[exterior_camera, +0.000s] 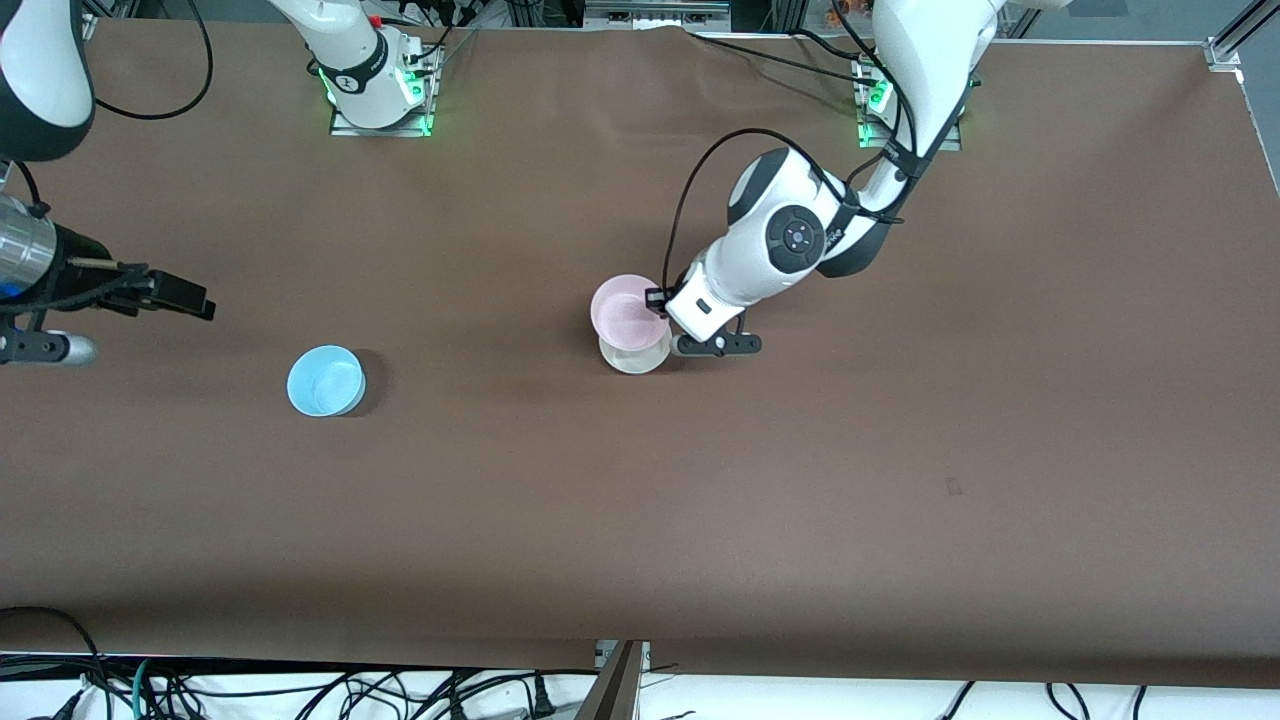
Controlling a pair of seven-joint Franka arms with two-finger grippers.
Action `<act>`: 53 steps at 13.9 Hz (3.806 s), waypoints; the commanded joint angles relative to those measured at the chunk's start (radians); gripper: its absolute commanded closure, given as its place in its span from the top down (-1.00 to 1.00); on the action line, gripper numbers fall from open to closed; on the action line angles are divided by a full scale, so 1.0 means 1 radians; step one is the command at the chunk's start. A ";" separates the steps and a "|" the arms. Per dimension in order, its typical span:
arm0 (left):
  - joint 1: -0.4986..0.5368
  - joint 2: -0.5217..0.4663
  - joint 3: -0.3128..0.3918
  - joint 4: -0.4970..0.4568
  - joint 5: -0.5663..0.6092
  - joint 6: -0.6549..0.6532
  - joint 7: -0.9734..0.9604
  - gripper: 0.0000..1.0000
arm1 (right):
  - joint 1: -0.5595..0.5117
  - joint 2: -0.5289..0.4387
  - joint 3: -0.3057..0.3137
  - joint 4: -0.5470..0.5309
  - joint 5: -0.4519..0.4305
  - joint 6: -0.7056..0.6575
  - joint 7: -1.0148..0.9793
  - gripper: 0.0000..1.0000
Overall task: Stack pink and blue bowls on white bowl
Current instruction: 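Carry the pink bowl with the left gripper onto the white bowl, then release the pink bowl while the right gripper reaches the blue bowl, then grasp the blue bowl rim while the left gripper withdraws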
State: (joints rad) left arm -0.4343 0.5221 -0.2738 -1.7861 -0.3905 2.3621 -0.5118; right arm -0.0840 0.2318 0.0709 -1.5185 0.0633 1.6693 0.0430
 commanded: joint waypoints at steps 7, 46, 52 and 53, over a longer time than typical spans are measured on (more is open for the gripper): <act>0.011 0.042 -0.015 0.029 0.122 0.006 0.007 -1.00 | 0.029 0.221 0.009 0.024 0.053 0.303 0.009 0.98; 0.334 -0.213 0.174 0.128 0.196 -0.398 0.085 1.00 | 0.041 0.176 -0.126 -0.664 -0.094 0.994 -0.238 0.96; 0.471 -0.318 0.252 0.129 0.347 -0.540 0.330 1.00 | 0.040 0.179 -0.125 -0.663 -0.094 0.992 -0.236 0.14; 0.489 -0.333 0.252 0.129 0.361 -0.541 0.344 1.00 | 0.040 0.181 -0.125 -0.664 -0.094 0.992 -0.236 0.05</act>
State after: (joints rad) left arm 0.0312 0.2387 -0.0127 -1.6313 -0.0766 1.8318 -0.2161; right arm -0.0357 0.4345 -0.0578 -2.1527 -0.0265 2.6451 -0.1759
